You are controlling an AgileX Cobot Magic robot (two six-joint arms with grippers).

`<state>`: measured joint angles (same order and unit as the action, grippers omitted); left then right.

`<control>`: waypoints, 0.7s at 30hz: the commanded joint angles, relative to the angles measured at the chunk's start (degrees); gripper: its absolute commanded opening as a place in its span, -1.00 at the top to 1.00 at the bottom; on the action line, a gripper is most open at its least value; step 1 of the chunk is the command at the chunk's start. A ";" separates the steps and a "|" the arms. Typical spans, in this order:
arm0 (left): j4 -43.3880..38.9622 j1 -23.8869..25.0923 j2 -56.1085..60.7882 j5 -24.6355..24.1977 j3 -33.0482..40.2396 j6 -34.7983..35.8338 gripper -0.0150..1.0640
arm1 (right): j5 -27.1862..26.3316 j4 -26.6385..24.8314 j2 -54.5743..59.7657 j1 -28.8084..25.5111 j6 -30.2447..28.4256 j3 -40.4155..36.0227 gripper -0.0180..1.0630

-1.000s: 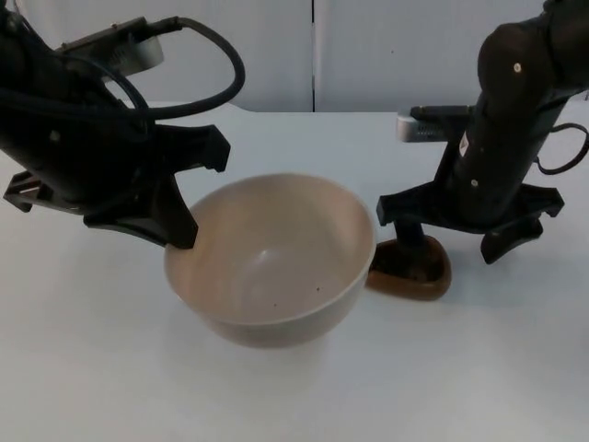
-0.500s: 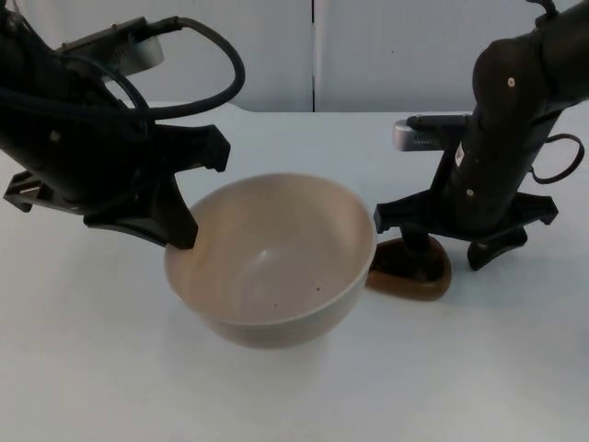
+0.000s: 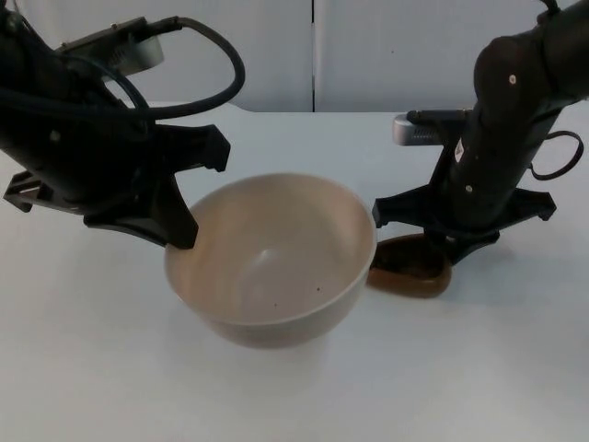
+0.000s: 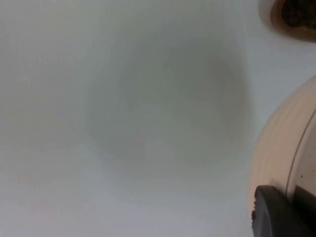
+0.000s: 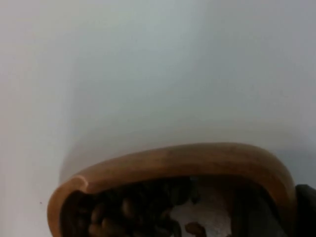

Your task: Pick up the bowl with the left hand and pour the coffee beans from the cup into the bowl with the right hand.

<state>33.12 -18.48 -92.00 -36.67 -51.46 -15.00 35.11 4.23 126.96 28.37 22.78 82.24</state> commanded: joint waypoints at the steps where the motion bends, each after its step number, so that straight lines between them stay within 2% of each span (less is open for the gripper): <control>1: 0.84 -0.31 0.10 0.11 -0.24 0.07 0.98 | 0.04 0.50 0.07 0.10 -0.31 -0.03 0.79; 6: 0.84 -0.31 0.10 0.11 -0.24 0.07 0.98 | -0.04 0.50 0.07 0.10 -0.31 -0.03 0.92; 21: 0.84 -0.31 0.10 0.11 -0.24 0.07 0.98 | 0.20 0.18 0.07 0.10 -0.31 -0.03 0.96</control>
<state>33.12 -18.48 -92.00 -36.67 -51.46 -15.00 34.63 4.12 126.96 28.37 22.78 82.24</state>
